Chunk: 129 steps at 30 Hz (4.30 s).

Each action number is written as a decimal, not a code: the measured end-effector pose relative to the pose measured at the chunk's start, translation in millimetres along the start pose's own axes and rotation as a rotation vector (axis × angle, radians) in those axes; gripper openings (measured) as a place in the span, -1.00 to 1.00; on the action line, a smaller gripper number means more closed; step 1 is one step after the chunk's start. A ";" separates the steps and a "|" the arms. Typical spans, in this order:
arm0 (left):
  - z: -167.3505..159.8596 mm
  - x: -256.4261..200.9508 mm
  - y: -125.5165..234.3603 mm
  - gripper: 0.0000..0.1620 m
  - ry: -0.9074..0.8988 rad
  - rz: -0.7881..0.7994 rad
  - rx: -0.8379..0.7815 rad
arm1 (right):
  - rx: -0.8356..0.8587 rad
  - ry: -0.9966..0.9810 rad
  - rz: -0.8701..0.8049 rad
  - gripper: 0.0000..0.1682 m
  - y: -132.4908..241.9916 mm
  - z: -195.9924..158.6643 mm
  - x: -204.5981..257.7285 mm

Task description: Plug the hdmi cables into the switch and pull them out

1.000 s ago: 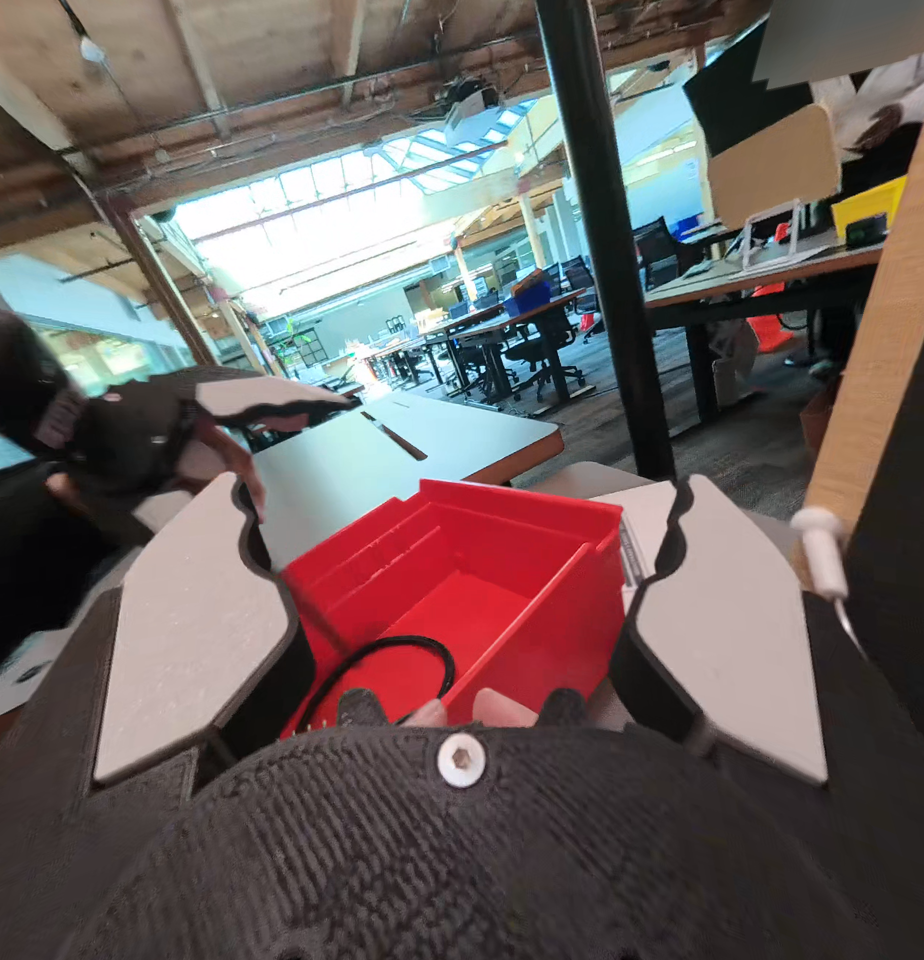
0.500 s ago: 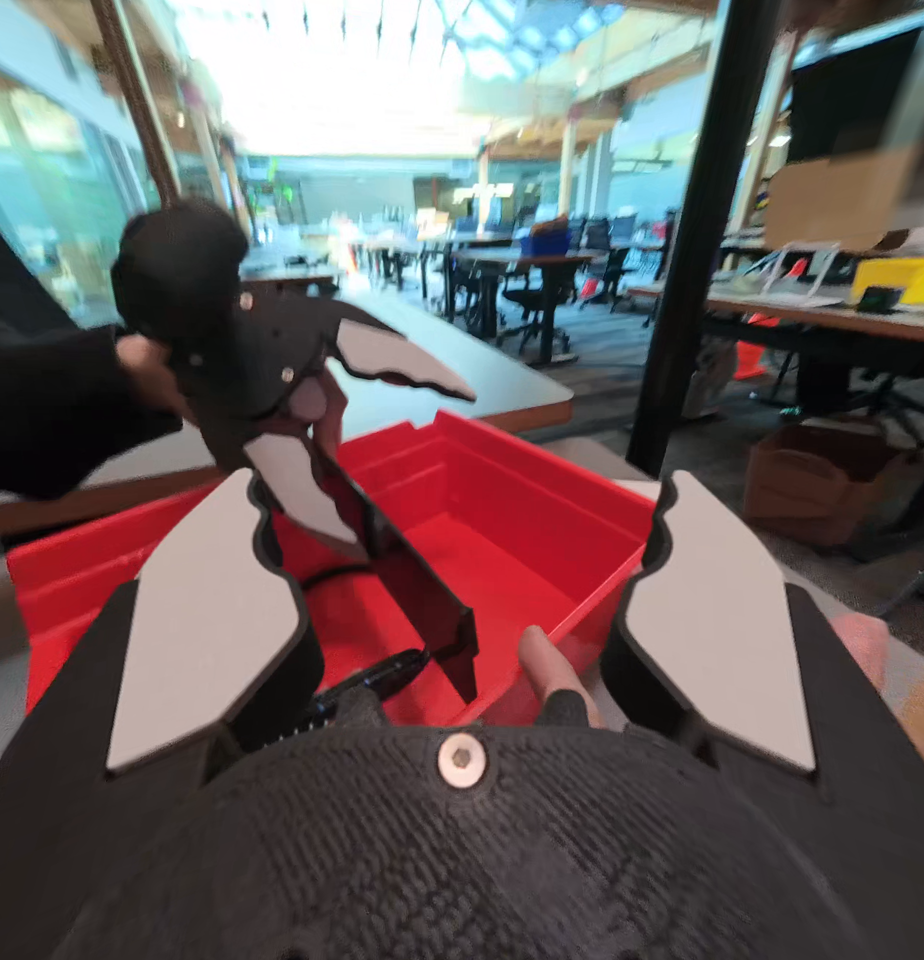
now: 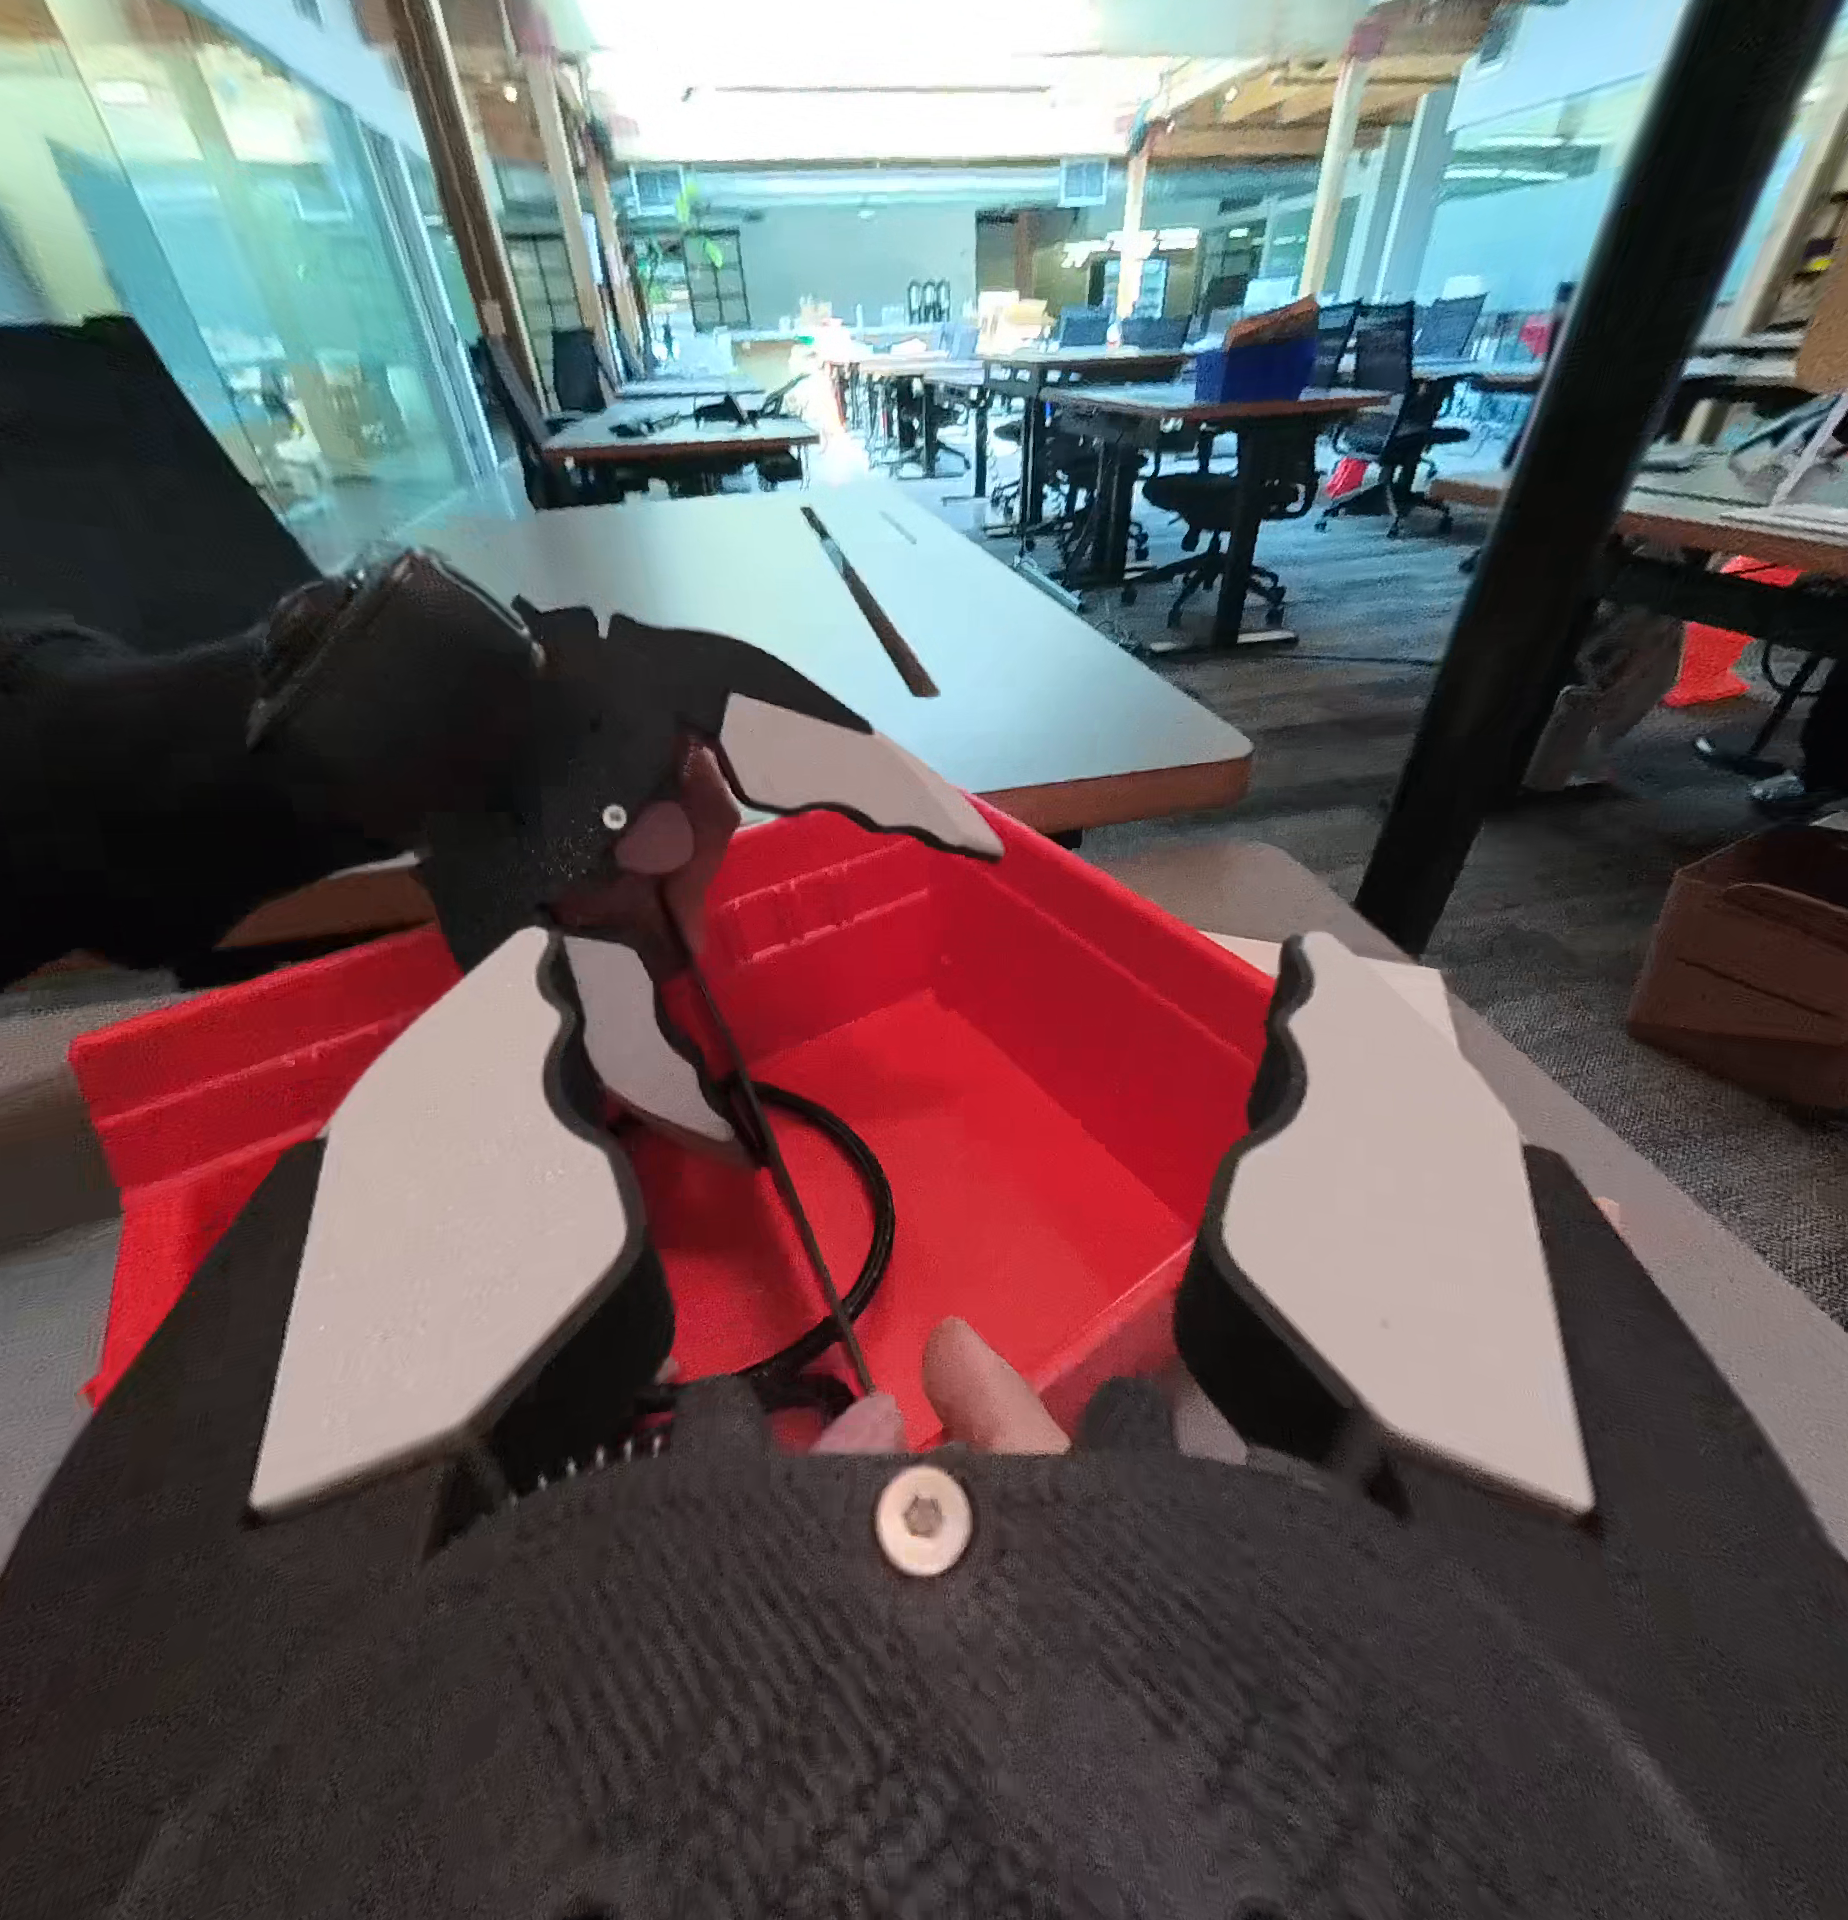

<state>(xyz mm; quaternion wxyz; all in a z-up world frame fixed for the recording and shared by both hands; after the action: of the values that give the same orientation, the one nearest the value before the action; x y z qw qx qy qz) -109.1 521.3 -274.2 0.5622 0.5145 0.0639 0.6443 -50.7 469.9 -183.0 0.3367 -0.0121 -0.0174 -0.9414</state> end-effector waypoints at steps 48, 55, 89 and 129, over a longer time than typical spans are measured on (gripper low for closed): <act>14.4 9.1 22.5 0.40 0.248 -0.010 -0.219 | 0.470 0.412 0.028 0.41 -35.2 -50.1 -3.9; 17.2 5.9 22.7 0.40 0.228 -0.026 -0.231 | 0.423 0.504 -0.023 0.39 -33.5 -42.6 -8.5; 0.6 10.2 20.7 0.39 0.056 0.020 -0.018 | 0.513 0.626 -0.095 0.44 -35.4 -59.6 -11.7; 35.4 -1.9 38.9 0.29 0.479 -0.095 -0.377 | 0.430 0.573 -0.104 0.66 -40.6 -54.2 -3.7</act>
<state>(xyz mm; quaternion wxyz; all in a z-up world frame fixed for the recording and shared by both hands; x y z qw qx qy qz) -109.0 488.3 -233.3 0.6462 0.2309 0.0981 0.7207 -74.2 501.4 -238.3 0.2744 0.3242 -0.1206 -0.8972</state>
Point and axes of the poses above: each gripper's, where its closed fingertips meet, y back along the fingers, z out of its top, x = y × z across the jaws, the point moved 1 cm from there along y, back along the fingers, and after that the axes turned 3 degrees about -x, right-handed, at the moved point
